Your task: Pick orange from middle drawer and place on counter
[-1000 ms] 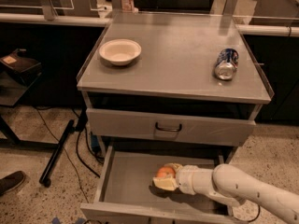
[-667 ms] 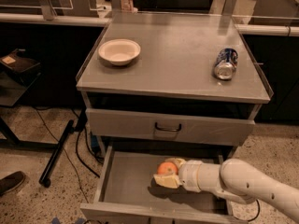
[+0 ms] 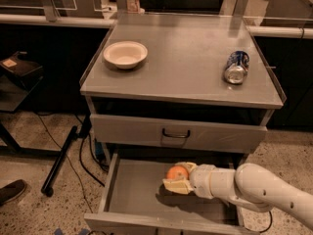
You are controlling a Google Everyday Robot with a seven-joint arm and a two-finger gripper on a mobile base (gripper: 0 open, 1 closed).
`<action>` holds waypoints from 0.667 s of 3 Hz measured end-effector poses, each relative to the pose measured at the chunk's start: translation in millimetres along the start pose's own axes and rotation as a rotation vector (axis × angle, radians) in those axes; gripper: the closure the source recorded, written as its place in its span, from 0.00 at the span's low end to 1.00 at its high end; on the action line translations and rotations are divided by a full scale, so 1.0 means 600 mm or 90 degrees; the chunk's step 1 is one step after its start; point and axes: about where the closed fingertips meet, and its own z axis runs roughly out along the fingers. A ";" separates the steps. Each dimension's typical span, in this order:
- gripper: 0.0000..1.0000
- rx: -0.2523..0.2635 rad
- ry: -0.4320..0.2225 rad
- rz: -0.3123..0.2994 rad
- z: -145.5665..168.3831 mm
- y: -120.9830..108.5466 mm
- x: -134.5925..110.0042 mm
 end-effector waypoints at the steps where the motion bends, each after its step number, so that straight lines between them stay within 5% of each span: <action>1: 1.00 0.018 -0.014 -0.024 -0.053 0.017 -0.051; 2: 1.00 0.047 -0.023 -0.086 -0.124 0.029 -0.147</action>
Offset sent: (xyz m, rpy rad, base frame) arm -0.0046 -0.0317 0.2081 -0.1283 -0.2688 0.0066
